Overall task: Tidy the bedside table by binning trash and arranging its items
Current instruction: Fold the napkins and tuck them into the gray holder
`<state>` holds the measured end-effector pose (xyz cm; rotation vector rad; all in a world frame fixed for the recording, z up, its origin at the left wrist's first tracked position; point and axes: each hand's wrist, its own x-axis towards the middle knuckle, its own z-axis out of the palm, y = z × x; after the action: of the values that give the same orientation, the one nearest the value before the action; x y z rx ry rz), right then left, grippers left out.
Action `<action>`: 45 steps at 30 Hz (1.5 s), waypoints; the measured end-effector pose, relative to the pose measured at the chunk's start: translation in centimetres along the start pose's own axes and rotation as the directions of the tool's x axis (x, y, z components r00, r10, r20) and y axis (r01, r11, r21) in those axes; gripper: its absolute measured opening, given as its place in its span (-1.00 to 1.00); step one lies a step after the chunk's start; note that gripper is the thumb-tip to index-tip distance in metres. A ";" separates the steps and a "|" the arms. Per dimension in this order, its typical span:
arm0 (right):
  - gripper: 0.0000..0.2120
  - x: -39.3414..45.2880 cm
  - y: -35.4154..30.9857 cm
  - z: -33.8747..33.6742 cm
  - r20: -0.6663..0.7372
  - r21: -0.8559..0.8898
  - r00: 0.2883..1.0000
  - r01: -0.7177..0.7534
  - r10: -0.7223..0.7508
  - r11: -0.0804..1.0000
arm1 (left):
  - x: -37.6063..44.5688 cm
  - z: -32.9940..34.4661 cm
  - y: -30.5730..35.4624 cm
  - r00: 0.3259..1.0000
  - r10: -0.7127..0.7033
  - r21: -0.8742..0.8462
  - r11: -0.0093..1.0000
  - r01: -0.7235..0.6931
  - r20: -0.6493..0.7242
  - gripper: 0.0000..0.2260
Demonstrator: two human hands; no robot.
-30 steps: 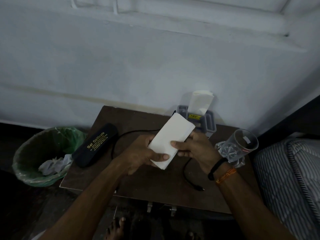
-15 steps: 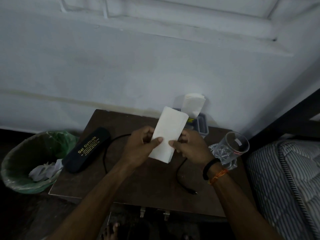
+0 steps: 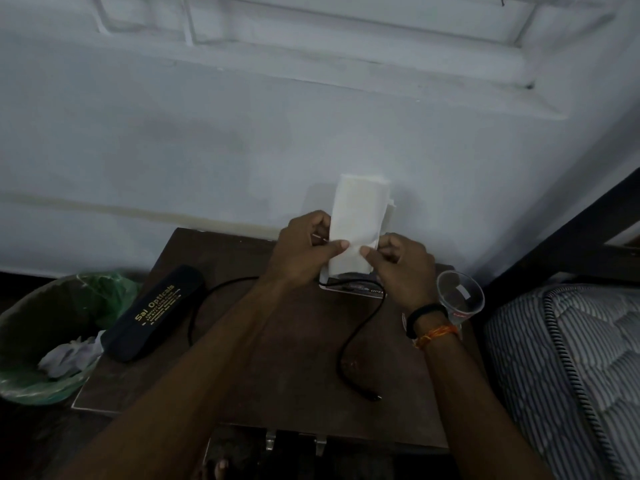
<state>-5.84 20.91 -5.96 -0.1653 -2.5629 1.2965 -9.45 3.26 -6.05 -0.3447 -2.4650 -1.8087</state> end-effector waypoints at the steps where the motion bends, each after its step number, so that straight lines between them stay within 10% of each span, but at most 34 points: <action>1: -0.83 0.3 0.1 0.0 -0.043 -0.009 0.999 -0.004 0.003 1.000 | 0.5 0.4 0.2 1.000 0.003 0.026 1.000 -0.003 0.003 -0.81; 24: -0.94 1.5 2.3 1.6 -0.242 -0.248 0.970 -0.030 -0.032 0.968 | 4.0 4.7 -1.0 0.990 0.139 0.369 0.920 -0.130 0.002 -0.65; 45: -0.45 1.7 2.8 3.3 -0.255 -0.372 0.966 -0.058 -0.042 0.926 | 3.9 5.0 -1.4 0.997 0.073 0.429 0.900 -0.071 0.012 -0.66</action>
<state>-8.48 20.46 -9.78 -0.3920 -2.5504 0.7098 -13.09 8.17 -8.16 -0.3897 -2.7095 -1.1831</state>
